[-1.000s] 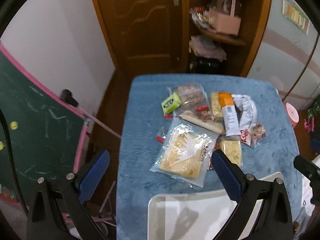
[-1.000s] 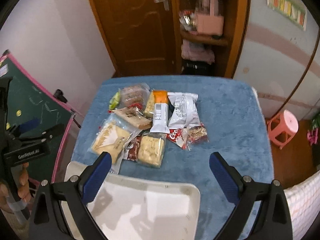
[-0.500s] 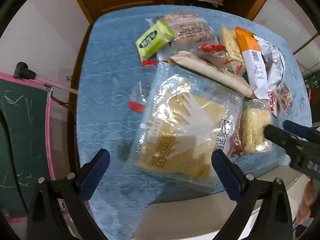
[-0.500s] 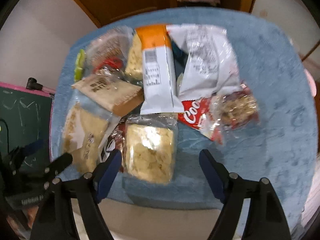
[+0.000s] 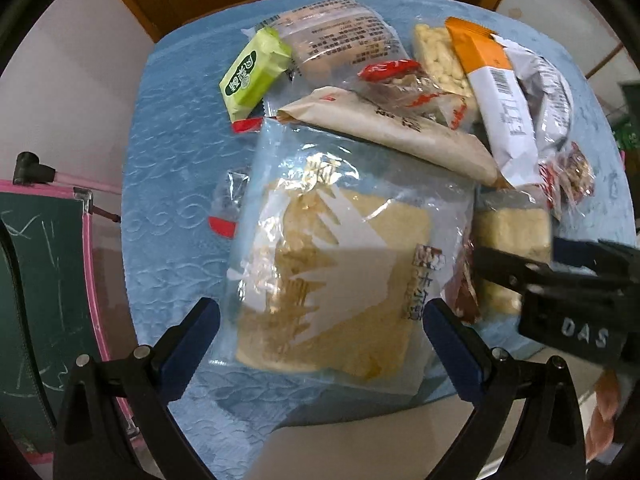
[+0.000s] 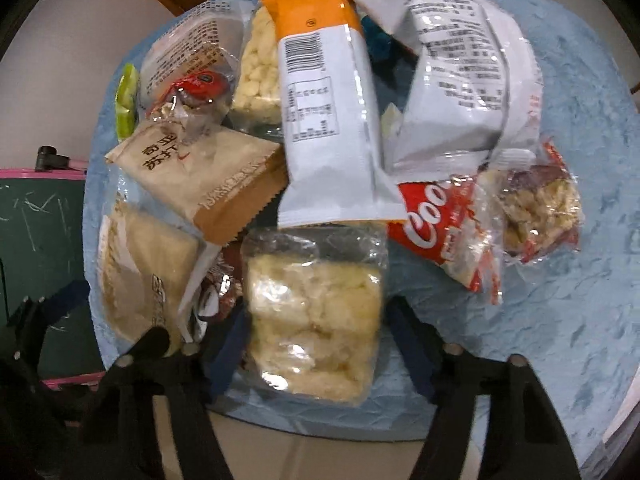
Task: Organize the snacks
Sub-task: 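Reach the left tool to the bread bag while the right tool reaches the cracker bag, then grasp and lift the bread bag with left tool while right tool lifts cracker bag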
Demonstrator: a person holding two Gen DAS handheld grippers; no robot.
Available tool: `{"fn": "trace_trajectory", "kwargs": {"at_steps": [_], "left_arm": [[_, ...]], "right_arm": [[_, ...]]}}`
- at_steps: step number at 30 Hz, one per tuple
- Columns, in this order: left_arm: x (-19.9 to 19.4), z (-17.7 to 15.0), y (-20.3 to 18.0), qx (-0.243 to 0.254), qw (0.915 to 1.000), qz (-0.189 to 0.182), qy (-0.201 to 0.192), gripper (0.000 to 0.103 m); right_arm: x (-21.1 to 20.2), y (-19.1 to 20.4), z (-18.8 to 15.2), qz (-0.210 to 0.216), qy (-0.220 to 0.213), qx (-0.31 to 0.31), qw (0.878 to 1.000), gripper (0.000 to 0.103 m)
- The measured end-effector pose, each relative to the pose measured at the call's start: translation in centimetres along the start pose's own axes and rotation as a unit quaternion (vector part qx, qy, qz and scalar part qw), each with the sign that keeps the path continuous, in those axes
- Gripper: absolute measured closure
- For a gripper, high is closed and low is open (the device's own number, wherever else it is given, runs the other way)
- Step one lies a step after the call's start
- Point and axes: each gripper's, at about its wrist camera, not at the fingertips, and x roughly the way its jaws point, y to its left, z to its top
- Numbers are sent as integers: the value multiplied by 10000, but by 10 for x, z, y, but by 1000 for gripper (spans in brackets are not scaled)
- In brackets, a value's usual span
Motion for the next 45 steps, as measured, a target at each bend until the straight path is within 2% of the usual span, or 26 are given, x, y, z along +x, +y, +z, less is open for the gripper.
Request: {"fn": "trace_trajectory", "kwargs": {"at_steps": [6, 12, 17, 21, 27, 29, 30, 31, 34, 38, 40, 45], "left_arm": [[6, 12, 6, -195, 9997, -7, 111, 2], [22, 20, 9, -349, 9987, -176, 315, 0], [36, 23, 17, -650, 9941, -609, 615, 0], [41, 25, 27, -720, 9923, -728, 703, 1], [22, 14, 35, -897, 9914, -866, 387, 20], [8, 9, 40, -981, 9904, -963, 168, 48], [3, 7, 44, -995, 9893, -1065, 98, 54], [-5, 4, 46, -1004, 9886, -1125, -12, 55], [-11, -4, 51, -993, 9908, -912, -128, 59], [-32, -22, 50, -1058, 9891, -969, -321, 61], [-45, -30, 48, -1010, 9888, -961, -527, 61], [-123, -54, 43, -907, 9816, -942, -1388, 61]], "right_arm": [[-7, -40, -3, 141, 13, 375, 9992, 44], [-8, -66, -7, 236, 65, 424, 9988, 44], [-12, -65, -19, 204, 54, 378, 9991, 44], [-10, -57, -20, 175, 42, 364, 9992, 44], [-12, -41, -30, 194, -33, 294, 9994, 44], [-15, -41, -35, 174, -102, 272, 9994, 44], [-19, -41, -37, 182, -178, 273, 9993, 45], [-21, -40, -40, 200, -240, 265, 9992, 45], [-33, -37, -45, 243, -387, 213, 9987, 45], [-57, -33, -54, 362, -675, 154, 9969, 45], [-74, -31, -60, 367, -866, 84, 9955, 45], [-125, -30, -75, 445, -1499, 14, 9877, 45]]}}
